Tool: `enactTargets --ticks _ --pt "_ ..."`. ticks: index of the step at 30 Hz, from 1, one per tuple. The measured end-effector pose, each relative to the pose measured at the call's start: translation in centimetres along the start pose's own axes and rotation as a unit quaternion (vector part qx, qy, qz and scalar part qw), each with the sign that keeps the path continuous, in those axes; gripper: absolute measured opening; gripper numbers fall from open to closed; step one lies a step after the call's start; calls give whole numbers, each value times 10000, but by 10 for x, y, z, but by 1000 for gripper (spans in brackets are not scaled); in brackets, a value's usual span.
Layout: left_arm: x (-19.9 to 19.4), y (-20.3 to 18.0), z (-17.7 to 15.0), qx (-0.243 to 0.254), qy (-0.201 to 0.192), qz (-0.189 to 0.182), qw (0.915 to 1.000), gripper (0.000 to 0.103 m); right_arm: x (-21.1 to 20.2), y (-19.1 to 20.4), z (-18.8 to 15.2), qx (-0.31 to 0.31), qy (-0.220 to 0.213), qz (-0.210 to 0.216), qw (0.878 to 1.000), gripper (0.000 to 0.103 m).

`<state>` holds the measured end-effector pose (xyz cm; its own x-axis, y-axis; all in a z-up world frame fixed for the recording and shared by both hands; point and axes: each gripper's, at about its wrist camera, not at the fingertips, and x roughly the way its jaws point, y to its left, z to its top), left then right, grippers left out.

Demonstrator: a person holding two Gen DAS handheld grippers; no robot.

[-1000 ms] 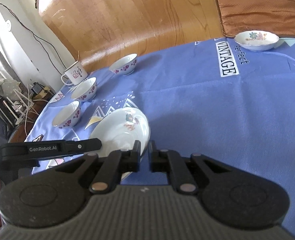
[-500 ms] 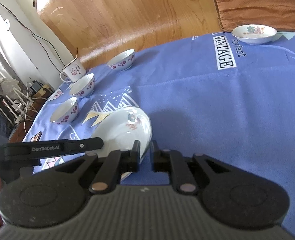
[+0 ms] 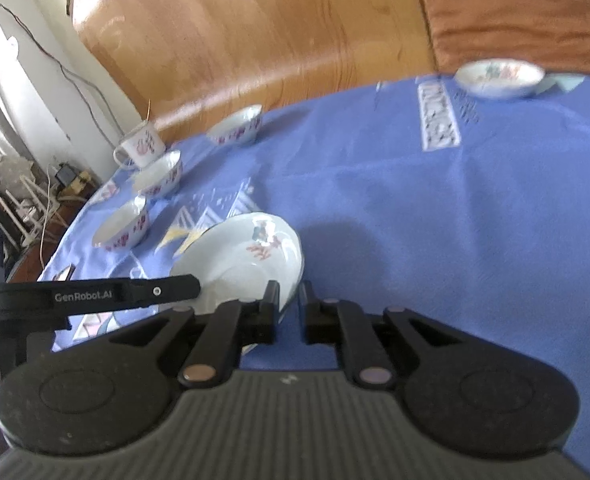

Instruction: Organize plates and bowls

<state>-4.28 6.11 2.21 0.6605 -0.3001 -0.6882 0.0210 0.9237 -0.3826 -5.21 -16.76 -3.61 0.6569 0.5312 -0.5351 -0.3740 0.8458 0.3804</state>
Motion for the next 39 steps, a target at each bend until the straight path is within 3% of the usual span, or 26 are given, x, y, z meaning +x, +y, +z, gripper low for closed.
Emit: enactTargets --ticks 5,11,16,22,27,33,35,36,39 --pt "18 -39 6 444 94 -18 9990 13 -16 -19 1 81 -283 -274 9992 12" --pt "41 -108 16 1164 199 -493 9918 13 -58 -60 -1 603 -772 -640 9931 12" --pt "69 -179 19 1704 258 -952 9804 13 -103 -96 -3 796 -1370 -1328 9784 12" --pt "121 -241 10 1942 684 -1328 9695 13 -135 -146 -14 1245 -1646 -1928 9593 12" --pt "148 -262 0 2001 881 -1297 9671 14 -141 -172 -25 1536 -1644 -2114 9511 12" --pt "158 -265 -1 1978 900 -1229 9683 17 -138 -171 -27 1455 -1736 -2144 9501 16" --pt "154 -266 -2 2054 774 -1169 9686 23 -137 -170 -27 1394 -1796 -2208 9484 18" --pt "153 -269 -2 2086 717 -1153 9685 31 -137 -169 -27 1372 -1846 -2210 9477 24" --pt "145 -268 0 2111 602 -1186 9684 37 -140 -165 -27 1257 -1991 -2460 9402 38"
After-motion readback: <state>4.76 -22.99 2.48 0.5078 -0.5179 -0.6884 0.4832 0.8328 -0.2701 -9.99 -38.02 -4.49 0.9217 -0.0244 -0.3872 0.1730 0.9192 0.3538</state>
